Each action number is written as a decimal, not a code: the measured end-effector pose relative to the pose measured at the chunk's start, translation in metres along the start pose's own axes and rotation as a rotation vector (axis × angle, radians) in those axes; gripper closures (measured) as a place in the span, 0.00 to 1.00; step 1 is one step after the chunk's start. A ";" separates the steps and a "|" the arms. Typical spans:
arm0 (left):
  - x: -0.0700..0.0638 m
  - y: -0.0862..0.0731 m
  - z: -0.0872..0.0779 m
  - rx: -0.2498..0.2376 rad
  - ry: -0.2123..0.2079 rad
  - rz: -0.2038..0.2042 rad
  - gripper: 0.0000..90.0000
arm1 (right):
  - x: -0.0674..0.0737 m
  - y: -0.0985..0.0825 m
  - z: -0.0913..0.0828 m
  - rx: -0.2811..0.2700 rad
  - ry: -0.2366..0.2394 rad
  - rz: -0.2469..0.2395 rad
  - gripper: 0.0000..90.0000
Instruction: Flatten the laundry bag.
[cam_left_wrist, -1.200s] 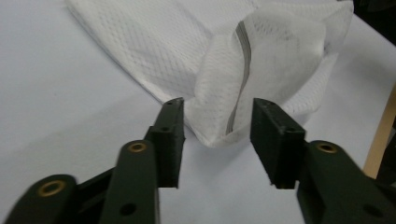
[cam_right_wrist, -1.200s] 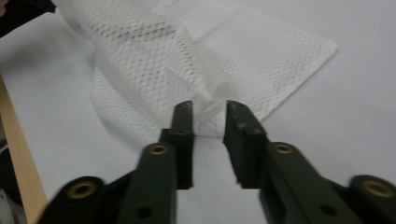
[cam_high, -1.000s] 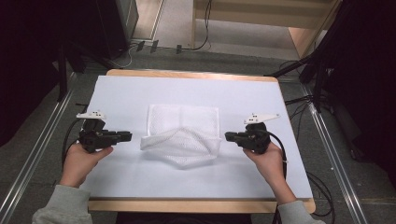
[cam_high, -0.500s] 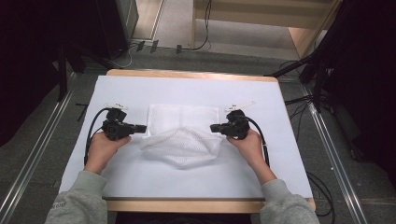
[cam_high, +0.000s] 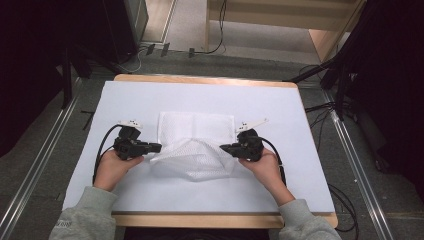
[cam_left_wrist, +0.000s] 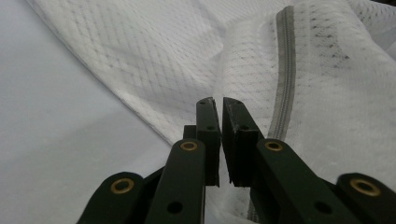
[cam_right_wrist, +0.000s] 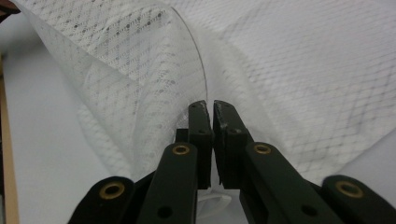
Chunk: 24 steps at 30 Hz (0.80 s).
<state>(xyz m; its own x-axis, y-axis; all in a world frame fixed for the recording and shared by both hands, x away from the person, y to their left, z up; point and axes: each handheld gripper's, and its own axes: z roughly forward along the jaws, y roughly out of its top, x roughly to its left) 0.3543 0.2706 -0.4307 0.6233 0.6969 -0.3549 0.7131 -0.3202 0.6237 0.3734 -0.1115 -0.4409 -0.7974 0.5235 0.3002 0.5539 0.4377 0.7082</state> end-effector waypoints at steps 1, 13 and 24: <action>-0.002 -0.001 0.000 -0.002 -0.003 0.001 0.96 | 0.003 -0.001 -0.001 0.003 0.003 -0.003 0.98; -0.021 -0.016 -0.005 0.033 -0.024 0.035 0.91 | 0.034 -0.019 -0.013 0.010 0.035 -0.039 0.97; -0.012 -0.009 -0.023 -0.044 0.050 0.022 0.75 | 0.041 -0.022 -0.036 -0.061 -0.025 -0.048 0.92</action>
<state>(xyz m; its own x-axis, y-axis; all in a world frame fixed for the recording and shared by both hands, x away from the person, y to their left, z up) 0.3325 0.2799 -0.4159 0.6209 0.7215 -0.3064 0.6841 -0.3079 0.6611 0.3199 -0.1260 -0.4209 -0.8159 0.5217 0.2493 0.4991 0.4178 0.7592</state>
